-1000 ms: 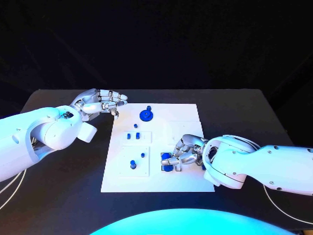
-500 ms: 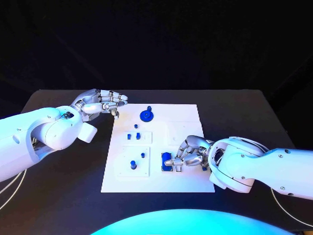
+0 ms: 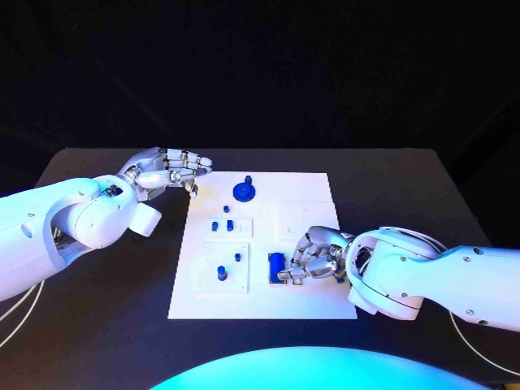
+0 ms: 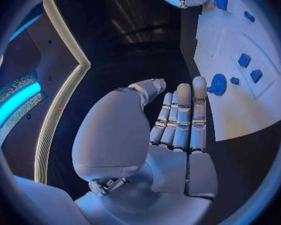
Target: Assemble the parts on the task board
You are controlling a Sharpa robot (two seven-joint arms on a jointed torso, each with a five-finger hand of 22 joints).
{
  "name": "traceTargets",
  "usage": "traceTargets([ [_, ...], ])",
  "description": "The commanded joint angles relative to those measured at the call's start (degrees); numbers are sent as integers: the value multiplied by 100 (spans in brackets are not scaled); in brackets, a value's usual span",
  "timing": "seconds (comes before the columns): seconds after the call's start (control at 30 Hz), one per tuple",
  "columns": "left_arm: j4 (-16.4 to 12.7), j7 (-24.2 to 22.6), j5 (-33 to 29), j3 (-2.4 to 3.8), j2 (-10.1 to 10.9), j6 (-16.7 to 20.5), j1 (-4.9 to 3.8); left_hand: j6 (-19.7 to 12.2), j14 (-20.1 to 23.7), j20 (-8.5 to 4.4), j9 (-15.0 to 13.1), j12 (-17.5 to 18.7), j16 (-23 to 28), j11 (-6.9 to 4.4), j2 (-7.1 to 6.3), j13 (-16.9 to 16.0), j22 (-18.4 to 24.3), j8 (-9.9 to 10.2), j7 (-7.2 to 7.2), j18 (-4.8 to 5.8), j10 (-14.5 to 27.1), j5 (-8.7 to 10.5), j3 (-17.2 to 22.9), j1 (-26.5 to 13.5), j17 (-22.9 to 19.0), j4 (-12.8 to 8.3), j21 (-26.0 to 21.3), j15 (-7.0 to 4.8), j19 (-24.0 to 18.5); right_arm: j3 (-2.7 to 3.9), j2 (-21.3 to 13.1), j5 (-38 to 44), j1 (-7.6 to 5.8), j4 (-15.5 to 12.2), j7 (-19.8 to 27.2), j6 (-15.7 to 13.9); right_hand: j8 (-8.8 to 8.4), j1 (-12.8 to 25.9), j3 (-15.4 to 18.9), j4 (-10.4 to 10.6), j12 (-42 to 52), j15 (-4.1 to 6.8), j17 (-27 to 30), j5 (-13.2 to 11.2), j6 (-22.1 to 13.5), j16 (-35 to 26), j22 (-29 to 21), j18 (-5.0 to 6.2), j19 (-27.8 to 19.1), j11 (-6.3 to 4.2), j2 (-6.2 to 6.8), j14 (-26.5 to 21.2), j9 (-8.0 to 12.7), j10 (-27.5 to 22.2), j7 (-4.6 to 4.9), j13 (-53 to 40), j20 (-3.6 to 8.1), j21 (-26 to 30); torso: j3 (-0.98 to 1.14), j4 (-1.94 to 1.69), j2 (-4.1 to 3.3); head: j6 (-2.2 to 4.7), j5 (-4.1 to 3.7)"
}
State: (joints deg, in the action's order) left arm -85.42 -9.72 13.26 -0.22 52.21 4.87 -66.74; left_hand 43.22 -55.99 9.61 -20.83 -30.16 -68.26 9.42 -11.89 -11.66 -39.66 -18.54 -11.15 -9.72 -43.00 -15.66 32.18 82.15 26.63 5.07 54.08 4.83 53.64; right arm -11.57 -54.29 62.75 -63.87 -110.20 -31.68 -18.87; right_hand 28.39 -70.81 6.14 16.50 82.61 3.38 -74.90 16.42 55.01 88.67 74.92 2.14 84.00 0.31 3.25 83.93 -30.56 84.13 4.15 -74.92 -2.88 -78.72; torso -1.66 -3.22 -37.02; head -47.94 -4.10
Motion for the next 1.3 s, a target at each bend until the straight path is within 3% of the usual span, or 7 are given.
traceTargets([
  [0.03,-16,-25,0,4,-5,-60,-3,-31,46,21,-7,-29,-23,14,36,5,7,-17,-199,-92,45,-35,0,-29,-5,39,-28,-4,6,-1,40,91,6,74,69,137,-33,-100,-51,0,-4,31,-1109,-11,16,-19,1223,0,239,-47,-38,521,13,78,-9,-707,28,-49,-1,-3,1,4,17],
  [0.53,-19,-19,0,4,5,-57,-3,-34,47,21,-7,-35,-24,14,40,7,8,-23,-199,-92,50,-36,5,-30,-6,43,-30,-4,7,-1,192,54,5,288,65,53,-39,-94,-57,27,7,40,-1136,-20,66,-8,1236,-9,257,-55,-164,527,28,99,-17,-729,37,-96,0,1,1,0,21],
  [1.07,-19,-19,0,4,16,-61,-2,-34,47,21,-7,-35,-24,14,40,7,8,-23,-199,-92,50,-36,5,-30,-6,43,-30,-4,7,-1,153,16,5,169,143,100,-51,-222,12,-18,-13,46,-1109,-18,68,-20,1222,1,239,-62,-41,521,38,90,-25,-723,43,-44,1,6,0,-9,37],
  [1.3,-24,-148,-4,4,19,19,-2,-34,47,21,-7,-35,-24,14,40,7,8,-23,-199,-92,50,-36,5,-30,-6,43,-30,-4,7,-1,-49,64,-3,129,274,-380,-94,-378,16,-17,-25,44,-1086,-14,24,-31,1211,9,225,-54,3,516,61,86,-9,-722,44,0,-4,14,7,2,26],
])
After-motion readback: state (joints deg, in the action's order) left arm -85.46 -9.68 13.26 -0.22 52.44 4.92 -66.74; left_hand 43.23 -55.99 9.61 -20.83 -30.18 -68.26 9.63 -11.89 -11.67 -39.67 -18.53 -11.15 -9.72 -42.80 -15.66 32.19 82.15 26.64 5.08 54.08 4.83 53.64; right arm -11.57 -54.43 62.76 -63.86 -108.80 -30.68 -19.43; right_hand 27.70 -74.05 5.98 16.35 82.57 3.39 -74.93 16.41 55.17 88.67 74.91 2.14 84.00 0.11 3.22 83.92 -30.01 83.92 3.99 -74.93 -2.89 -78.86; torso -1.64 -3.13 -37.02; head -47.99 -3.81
